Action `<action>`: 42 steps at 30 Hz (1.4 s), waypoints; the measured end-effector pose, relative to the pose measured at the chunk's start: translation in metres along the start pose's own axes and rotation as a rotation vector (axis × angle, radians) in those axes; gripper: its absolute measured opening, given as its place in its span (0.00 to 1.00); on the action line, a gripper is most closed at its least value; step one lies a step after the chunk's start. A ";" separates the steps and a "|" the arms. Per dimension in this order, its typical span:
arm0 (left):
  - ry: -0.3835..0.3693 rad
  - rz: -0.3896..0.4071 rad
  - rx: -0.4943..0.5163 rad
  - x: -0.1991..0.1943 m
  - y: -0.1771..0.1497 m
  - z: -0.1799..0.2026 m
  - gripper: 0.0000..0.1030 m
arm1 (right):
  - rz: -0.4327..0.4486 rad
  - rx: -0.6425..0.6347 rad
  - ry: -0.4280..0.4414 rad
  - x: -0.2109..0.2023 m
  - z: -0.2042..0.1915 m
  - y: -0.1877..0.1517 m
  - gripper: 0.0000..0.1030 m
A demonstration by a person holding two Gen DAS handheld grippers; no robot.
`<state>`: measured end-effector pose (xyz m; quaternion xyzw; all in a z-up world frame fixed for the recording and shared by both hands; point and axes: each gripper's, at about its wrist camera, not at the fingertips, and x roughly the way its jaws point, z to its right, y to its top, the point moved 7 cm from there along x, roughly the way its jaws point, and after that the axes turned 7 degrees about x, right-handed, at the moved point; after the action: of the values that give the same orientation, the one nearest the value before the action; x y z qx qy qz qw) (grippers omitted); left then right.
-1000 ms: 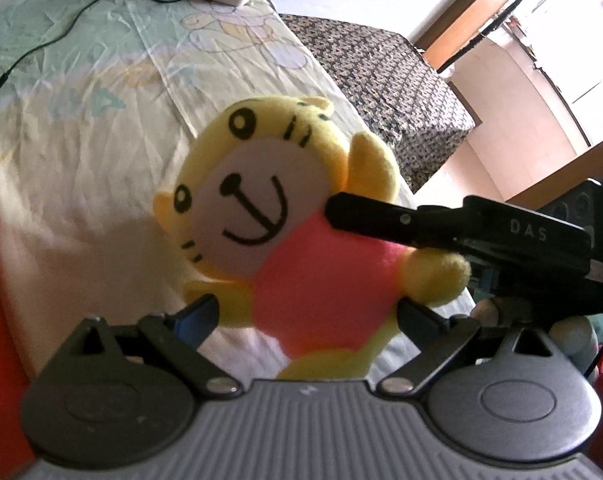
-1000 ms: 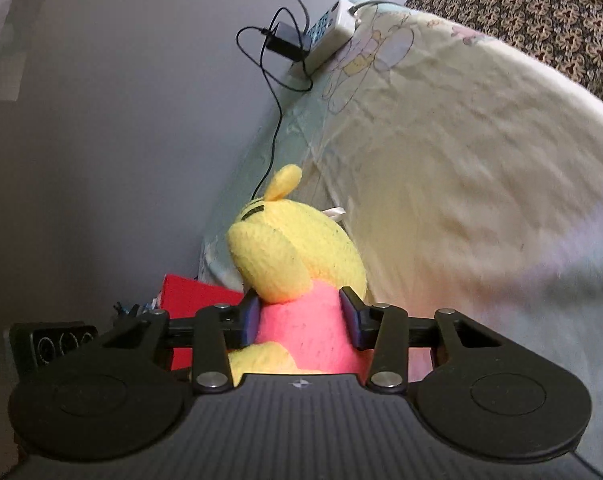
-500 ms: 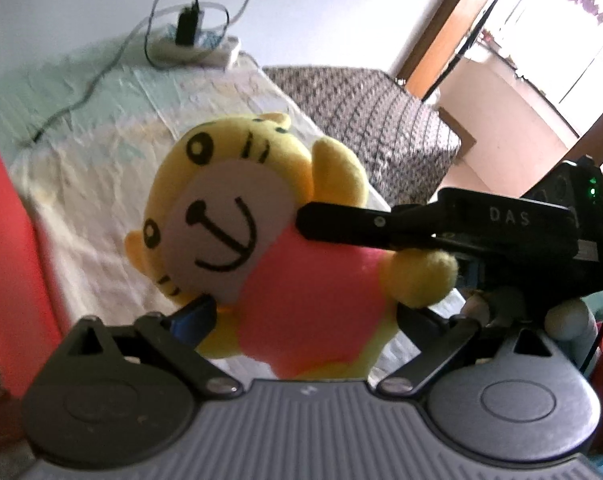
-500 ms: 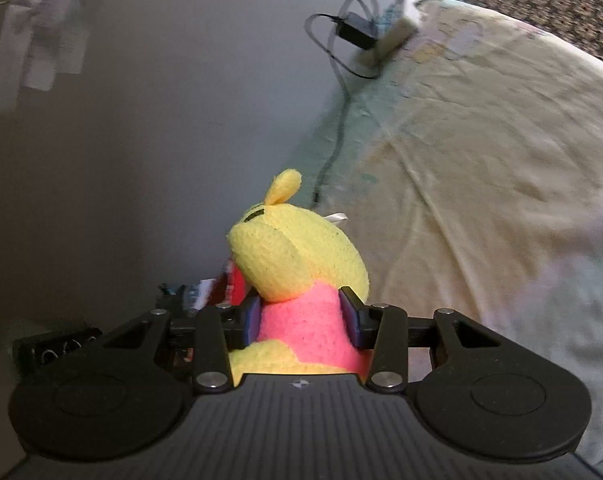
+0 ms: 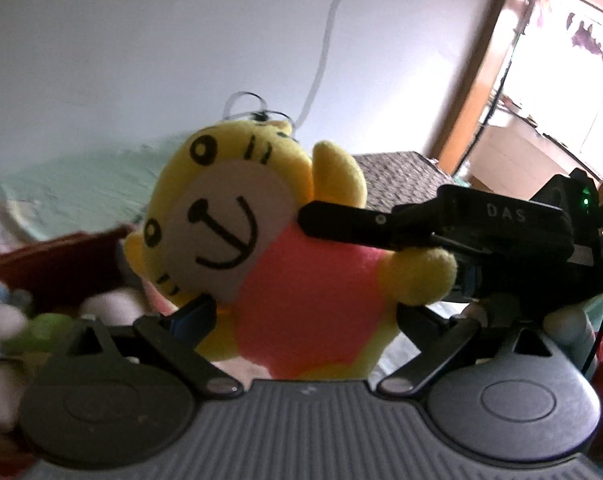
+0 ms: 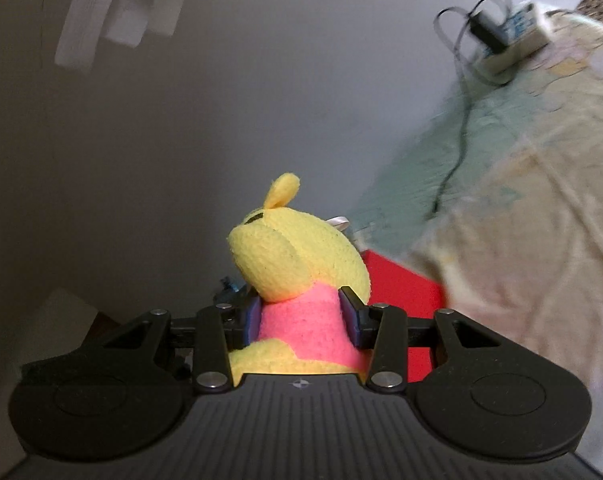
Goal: Organize objects
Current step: 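Lift the tiger plush with the right tool and carry it over the box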
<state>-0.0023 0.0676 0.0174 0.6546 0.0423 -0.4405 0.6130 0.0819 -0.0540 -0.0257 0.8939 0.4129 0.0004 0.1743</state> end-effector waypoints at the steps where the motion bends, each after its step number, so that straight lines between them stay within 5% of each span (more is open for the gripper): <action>1: 0.012 0.005 -0.005 -0.005 0.000 -0.009 0.94 | -0.006 0.004 0.009 0.009 -0.003 -0.002 0.42; 8: 0.063 0.022 -0.050 -0.028 -0.007 -0.075 0.94 | -0.022 0.049 0.029 0.067 -0.011 -0.022 0.42; 18: 0.089 -0.070 -0.035 -0.034 -0.040 -0.160 0.97 | -0.064 0.107 -0.039 0.136 0.004 -0.056 0.42; 28: 0.047 -0.094 -0.050 -0.045 -0.072 -0.202 0.99 | -0.106 -0.021 -0.117 0.140 -0.001 -0.076 0.47; 34: 0.040 -0.096 -0.095 -0.051 -0.091 -0.216 0.99 | -0.134 -0.098 -0.156 0.134 -0.003 -0.085 0.37; 42: 0.072 -0.040 -0.142 -0.077 -0.097 -0.239 0.99 | -0.193 -0.118 -0.082 0.168 -0.019 -0.098 0.33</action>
<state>0.0191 0.3294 -0.0416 0.6240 0.1085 -0.4247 0.6469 0.1170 0.1344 -0.0623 0.8374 0.4889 -0.0287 0.2426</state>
